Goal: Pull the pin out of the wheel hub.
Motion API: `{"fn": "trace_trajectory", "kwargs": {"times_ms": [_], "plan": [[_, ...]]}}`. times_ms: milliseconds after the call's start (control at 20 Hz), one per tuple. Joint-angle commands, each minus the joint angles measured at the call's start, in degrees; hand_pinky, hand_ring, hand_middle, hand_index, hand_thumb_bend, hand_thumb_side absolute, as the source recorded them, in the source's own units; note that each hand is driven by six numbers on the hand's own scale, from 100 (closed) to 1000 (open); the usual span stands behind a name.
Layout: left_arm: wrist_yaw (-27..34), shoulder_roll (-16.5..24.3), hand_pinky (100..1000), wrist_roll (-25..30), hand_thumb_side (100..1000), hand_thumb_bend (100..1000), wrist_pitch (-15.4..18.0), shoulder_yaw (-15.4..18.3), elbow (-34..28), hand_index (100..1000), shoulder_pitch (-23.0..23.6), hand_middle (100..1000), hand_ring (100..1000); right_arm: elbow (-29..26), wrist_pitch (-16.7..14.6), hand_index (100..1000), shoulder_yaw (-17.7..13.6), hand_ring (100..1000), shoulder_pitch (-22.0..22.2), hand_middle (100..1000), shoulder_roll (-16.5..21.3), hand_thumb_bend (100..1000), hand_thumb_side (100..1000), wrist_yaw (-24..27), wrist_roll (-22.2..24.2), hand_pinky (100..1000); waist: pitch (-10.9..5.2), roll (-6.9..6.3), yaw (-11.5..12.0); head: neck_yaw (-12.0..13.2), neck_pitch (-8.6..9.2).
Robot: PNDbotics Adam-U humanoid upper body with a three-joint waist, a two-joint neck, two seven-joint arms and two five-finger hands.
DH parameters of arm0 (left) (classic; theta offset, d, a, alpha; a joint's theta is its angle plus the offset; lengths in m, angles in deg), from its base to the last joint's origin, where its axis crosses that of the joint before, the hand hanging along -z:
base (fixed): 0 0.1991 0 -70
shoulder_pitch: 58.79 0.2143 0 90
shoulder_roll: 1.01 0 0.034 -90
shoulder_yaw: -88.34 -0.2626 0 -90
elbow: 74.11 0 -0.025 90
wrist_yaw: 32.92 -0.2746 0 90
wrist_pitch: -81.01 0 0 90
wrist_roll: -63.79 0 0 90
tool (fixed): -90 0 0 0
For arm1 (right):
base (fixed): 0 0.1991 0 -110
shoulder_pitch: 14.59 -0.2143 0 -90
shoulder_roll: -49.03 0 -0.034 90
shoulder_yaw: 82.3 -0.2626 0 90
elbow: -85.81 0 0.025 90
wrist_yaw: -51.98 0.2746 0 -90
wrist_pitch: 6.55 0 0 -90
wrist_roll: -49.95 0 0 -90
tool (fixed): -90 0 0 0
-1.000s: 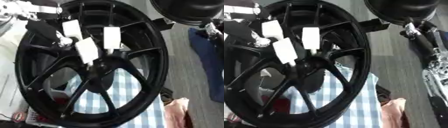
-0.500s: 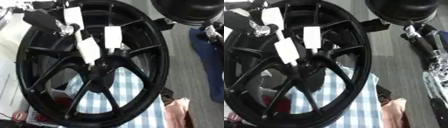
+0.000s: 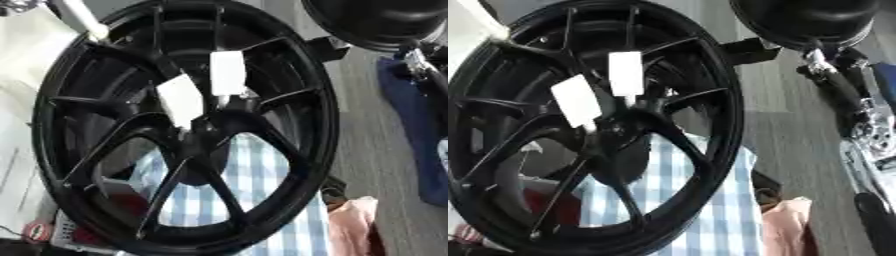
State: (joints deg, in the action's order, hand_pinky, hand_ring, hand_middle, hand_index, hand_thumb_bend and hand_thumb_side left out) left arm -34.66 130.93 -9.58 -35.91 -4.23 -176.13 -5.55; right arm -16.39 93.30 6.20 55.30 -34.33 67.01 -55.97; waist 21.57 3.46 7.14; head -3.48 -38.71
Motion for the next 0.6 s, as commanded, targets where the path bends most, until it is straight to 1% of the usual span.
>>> {"fn": "trace_trajectory", "kwargs": {"times_ms": [50, 100, 150, 200, 250, 300, 350, 400, 450, 500, 550, 600], "plan": [[3.4, 3.4, 638, -7.3, 500, 100, 0.8, 8.0, 3.0, 551, 6.0, 399, 523, -1.7, -0.3, 670, -1.7, 630, -0.4, 624, 1.9, 184, 451, 0.0, -1.2, 788, -1.17, 0.06, 0.2, -0.7, 0.48], [4.3, 2.8, 638, -9.1, 505, 100, 1.3, 9.5, 3.8, 552, 8.6, 400, 523, -1.9, -0.4, 670, -1.9, 630, -0.4, 624, 1.9, 184, 451, 0.1, -1.5, 788, -1.14, 0.24, 0.3, -0.8, 0.55], [5.1, 1.9, 646, -10.5, 553, 100, 2.0, 10.8, 4.3, 570, 10.7, 415, 531, -2.0, -0.5, 670, -2.2, 630, -0.4, 624, 1.9, 184, 449, 0.0, -1.8, 787, -1.09, 0.45, 0.4, -0.8, 0.68], [5.8, 0.8, 652, -11.6, 566, 100, 3.0, 12.0, 4.5, 585, 12.7, 428, 538, -2.2, -0.5, 670, -2.5, 630, -0.4, 624, 1.8, 184, 448, 0.1, -2.1, 787, -1.06, 0.65, 0.4, -0.9, 0.79], [6.5, -0.3, 668, -12.4, 608, 100, 4.1, 12.8, 4.7, 624, 14.3, 464, 561, -2.3, -0.6, 670, -2.7, 629, -0.4, 624, 1.7, 184, 447, 0.3, -2.3, 787, -1.04, 0.85, 0.4, -0.9, 0.91], [7.2, -1.2, 677, -12.7, 628, 100, 5.1, 13.4, 4.9, 643, 15.6, 481, 574, -2.4, -0.7, 670, -2.9, 629, -0.4, 623, 1.6, 184, 447, 0.4, -2.6, 787, -1.04, 1.02, 0.3, -0.9, 1.03], [7.7, -1.9, 725, -12.8, 749, 100, 6.0, 13.8, 5.1, 749, 16.6, 598, 663, -2.5, -0.8, 670, -3.0, 629, -0.4, 623, 1.6, 184, 447, 0.5, -2.8, 787, -1.03, 1.16, 0.3, -0.8, 1.13], [8.1, -2.8, 750, -12.5, 814, 100, 6.9, 14.0, 5.3, 804, 17.5, 663, 716, -2.5, -0.8, 670, -2.9, 629, -0.4, 623, 1.5, 183, 447, 0.6, -2.8, 787, -1.01, 1.3, 0.3, -0.7, 1.19], [8.2, -3.5, 767, -12.0, 899, 152, 8.0, 14.2, 5.4, 859, 18.2, 773, 761, -2.5, -0.8, 669, -2.9, 629, -0.4, 621, 1.4, 181, 448, 0.7, -2.9, 786, -0.99, 1.43, 0.3, -0.6, 1.25], [8.0, -4.2, 763, -11.4, 926, 203, 9.0, 14.4, 5.6, 860, 18.8, 793, 759, -2.5, -0.8, 669, -2.9, 629, -0.4, 620, 1.3, 181, 449, 0.7, -2.9, 786, -0.97, 1.54, 0.3, -0.7, 1.29], [7.5, -4.7, 760, -10.9, 963, 232, 9.7, 14.5, 5.9, 853, 19.3, 792, 758, -2.5, -0.8, 670, -2.9, 629, -0.4, 619, 1.2, 181, 450, 0.7, -2.9, 786, -0.96, 1.64, 0.2, -0.7, 1.33], [7.0, -5.1, 762, -10.4, 979, 229, 10.2, 14.5, 6.4, 854, 19.6, 795, 760, -2.4, -0.7, 670, -2.8, 629, -0.3, 619, 1.2, 181, 450, 0.7, -2.9, 787, -0.95, 1.73, 0.2, -0.7, 1.39]]}}
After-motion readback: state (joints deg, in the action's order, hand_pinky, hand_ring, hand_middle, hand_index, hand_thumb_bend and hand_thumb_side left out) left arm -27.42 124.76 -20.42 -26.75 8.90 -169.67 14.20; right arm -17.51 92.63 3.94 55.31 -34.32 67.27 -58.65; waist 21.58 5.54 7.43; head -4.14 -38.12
